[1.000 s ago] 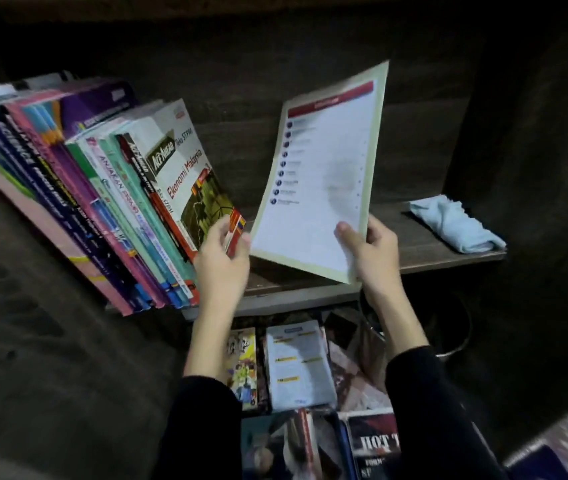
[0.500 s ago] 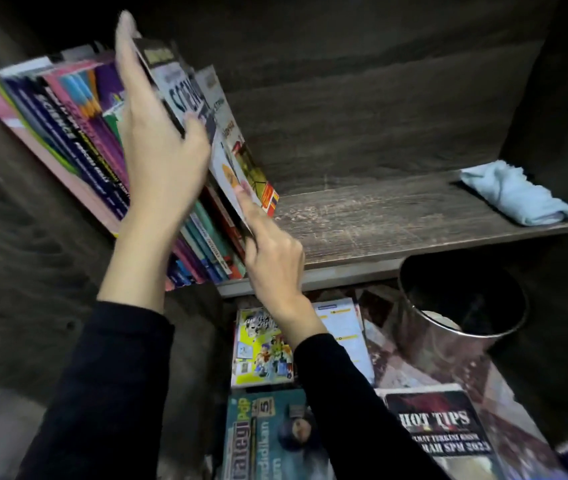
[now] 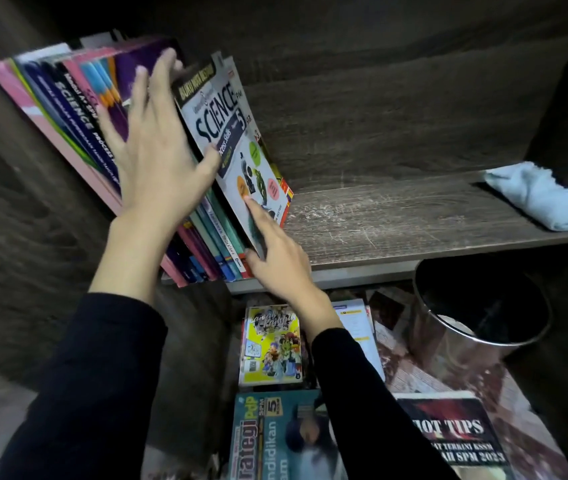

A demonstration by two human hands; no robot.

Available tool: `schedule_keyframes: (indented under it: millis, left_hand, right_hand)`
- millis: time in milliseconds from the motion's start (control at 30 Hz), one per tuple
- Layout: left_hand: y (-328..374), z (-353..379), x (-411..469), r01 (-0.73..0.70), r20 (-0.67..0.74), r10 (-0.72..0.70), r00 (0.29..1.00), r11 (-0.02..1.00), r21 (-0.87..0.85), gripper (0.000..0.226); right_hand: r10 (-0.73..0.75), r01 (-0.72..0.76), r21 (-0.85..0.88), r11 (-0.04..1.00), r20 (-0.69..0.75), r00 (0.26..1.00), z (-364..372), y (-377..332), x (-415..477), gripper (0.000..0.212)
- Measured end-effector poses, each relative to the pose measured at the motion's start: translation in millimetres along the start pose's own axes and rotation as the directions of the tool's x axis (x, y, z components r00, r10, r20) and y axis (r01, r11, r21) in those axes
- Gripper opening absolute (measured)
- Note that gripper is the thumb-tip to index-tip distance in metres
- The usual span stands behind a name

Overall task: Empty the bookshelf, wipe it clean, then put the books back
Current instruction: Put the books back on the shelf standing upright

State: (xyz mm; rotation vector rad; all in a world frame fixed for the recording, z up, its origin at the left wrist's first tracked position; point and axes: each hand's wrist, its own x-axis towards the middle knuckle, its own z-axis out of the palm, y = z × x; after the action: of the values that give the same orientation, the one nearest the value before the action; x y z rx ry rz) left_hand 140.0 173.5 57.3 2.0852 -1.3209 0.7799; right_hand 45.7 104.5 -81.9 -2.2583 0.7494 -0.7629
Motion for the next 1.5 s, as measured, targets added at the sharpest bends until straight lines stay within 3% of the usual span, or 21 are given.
schedule_keyframes:
  millis: [67,167,300,400,533,967,1167,1233,1367,1500]
  left_hand:
    - [-3,1,0,-0.026,0.018,0.025,1.000,0.999,0.047,0.087]
    - [-6,-3,4,-0.068,0.069,0.061,0.996,0.993,0.095,0.092]
    - [-7,-11,7,-0.087,0.135,0.070,0.988,0.989,0.122,0.099]
    - [-7,-12,9,-0.075,0.151,0.059,0.987,0.992,0.102,0.094]
    - [-8,-5,9,-0.063,0.082,0.052,0.995,0.990,0.127,0.094]
    - [-9,11,7,-0.054,-0.012,0.057,0.998,0.981,0.185,0.088]
    - [-8,14,4,-0.059,-0.002,0.060,0.998,0.982,0.180,0.089]
    - [-7,16,3,-0.062,0.006,0.062,0.998,0.984,0.167,0.090]
    - [0,26,-18,-0.042,-0.079,0.049,0.996,0.996,0.083,0.085]
    - [4,58,-65,-0.243,-0.312,0.198,0.929,0.963,-0.113,0.047]
  right_hand:
    - [0.032,-0.049,0.153,0.987,0.111,0.993,-3,6,2,0.093]
    - [0.034,-0.086,0.329,0.941,0.160,0.987,-2,15,3,0.099]
    - [0.096,-0.158,0.432,0.888,0.162,0.982,-3,20,3,0.089]
    - [0.153,-0.192,0.421,0.887,0.125,0.980,-9,22,1,0.067]
    - [0.160,-0.178,0.345,0.921,0.080,0.984,-10,24,-3,0.055]
    - [0.142,-0.134,0.119,0.984,-0.062,0.988,10,35,-6,0.047]
    - [0.150,-0.147,0.087,0.985,-0.027,0.988,9,37,-5,0.047]
    - [0.157,-0.154,0.130,0.979,-0.014,0.988,9,39,-4,0.046]
    - [0.210,-0.194,0.406,0.893,0.006,0.978,5,44,-10,0.037]
    - [0.287,-0.112,0.511,0.852,-0.278,0.917,-7,65,-40,0.022]
